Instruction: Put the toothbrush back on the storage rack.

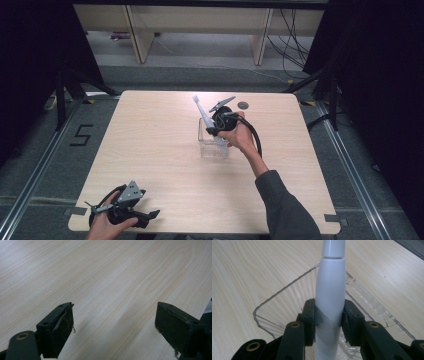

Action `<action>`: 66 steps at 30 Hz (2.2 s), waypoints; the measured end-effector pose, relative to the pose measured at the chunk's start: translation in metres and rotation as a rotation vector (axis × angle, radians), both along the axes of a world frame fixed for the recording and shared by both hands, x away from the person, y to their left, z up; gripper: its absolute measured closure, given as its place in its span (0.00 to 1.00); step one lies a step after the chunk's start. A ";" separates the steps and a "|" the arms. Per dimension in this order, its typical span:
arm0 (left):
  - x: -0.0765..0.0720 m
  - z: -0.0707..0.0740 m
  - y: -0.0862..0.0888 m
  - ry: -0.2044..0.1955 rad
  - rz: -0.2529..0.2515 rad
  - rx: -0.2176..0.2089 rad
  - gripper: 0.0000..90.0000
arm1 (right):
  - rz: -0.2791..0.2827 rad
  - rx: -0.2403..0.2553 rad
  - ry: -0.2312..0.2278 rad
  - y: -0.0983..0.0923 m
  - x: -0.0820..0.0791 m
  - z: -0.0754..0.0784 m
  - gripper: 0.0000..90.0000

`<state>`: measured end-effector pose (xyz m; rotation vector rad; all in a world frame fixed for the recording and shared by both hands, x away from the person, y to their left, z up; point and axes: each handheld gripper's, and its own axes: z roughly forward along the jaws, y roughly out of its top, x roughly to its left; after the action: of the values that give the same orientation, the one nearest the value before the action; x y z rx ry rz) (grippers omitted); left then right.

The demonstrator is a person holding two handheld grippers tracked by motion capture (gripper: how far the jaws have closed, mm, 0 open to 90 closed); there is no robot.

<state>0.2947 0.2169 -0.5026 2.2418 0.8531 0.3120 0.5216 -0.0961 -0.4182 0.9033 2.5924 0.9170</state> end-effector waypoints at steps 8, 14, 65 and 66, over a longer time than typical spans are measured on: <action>0.000 0.001 0.000 -0.002 -0.005 0.008 0.17 | -0.010 -0.032 0.031 0.005 0.000 -0.006 0.74; 0.000 0.001 0.000 -0.001 -0.007 0.009 0.17 | 0.004 -0.048 0.028 0.006 0.002 -0.008 0.74; 0.000 -0.001 -0.001 -0.001 0.009 -0.012 0.17 | -0.042 0.135 -0.054 -0.037 -0.023 0.032 0.47; 0.000 -0.001 -0.001 -0.004 0.009 -0.016 0.17 | -0.049 0.142 -0.044 -0.038 -0.025 0.032 0.46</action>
<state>0.2946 0.2158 -0.5038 2.2228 0.8615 0.3126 0.4966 -0.1346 -0.3861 0.9673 2.4822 1.1058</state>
